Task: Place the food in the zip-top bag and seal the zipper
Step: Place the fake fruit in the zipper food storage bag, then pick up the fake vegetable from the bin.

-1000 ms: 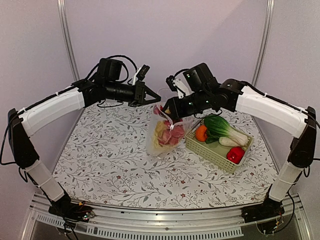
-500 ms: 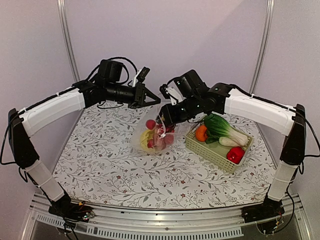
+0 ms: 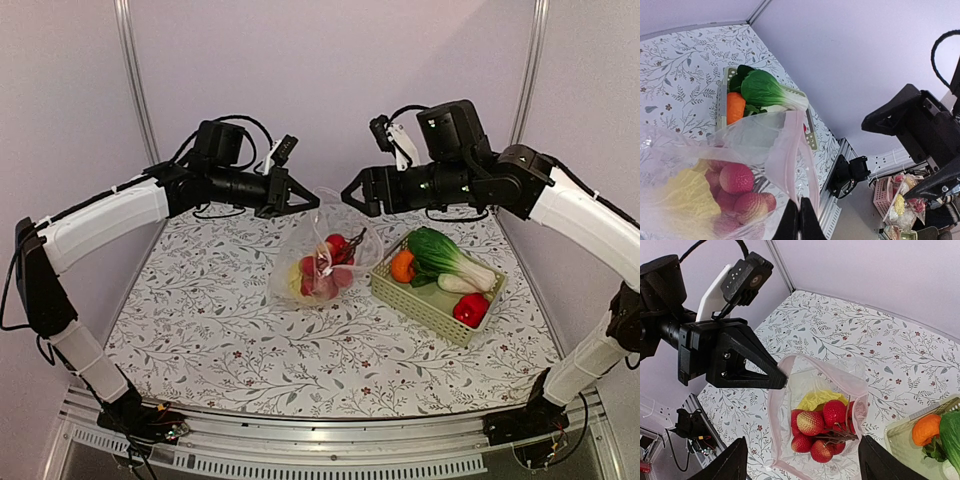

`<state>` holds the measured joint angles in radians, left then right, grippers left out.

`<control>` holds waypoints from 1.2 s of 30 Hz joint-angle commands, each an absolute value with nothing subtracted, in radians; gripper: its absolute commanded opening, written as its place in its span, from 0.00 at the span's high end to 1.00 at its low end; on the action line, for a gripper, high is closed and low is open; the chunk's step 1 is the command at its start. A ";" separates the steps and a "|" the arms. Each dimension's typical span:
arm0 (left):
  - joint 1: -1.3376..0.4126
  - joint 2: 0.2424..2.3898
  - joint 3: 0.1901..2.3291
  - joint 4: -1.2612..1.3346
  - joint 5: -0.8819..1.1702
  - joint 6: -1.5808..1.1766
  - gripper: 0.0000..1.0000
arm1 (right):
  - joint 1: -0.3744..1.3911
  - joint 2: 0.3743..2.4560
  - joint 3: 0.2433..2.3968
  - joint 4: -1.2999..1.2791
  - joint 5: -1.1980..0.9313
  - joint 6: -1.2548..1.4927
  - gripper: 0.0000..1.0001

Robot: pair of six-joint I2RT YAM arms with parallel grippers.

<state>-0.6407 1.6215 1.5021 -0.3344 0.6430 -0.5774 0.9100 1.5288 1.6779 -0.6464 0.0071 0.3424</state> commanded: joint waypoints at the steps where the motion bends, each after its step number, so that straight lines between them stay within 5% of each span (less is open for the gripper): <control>1: -0.630 1.591 1.493 -0.305 0.643 -0.580 1.00 | 0.917 1.468 1.614 -0.678 0.071 0.368 0.25; 21: -0.624 1.547 1.440 -0.351 0.614 -0.546 1.00 | 0.813 1.302 1.349 -0.804 0.272 0.488 0.35; 28: -0.620 1.537 1.431 -0.350 0.613 -0.545 1.00 | 0.662 1.227 1.255 -0.946 0.329 0.438 0.23; 36: -0.617 1.542 1.434 -0.351 0.614 -0.546 1.00 | 0.566 1.298 1.159 -1.022 0.313 0.375 0.20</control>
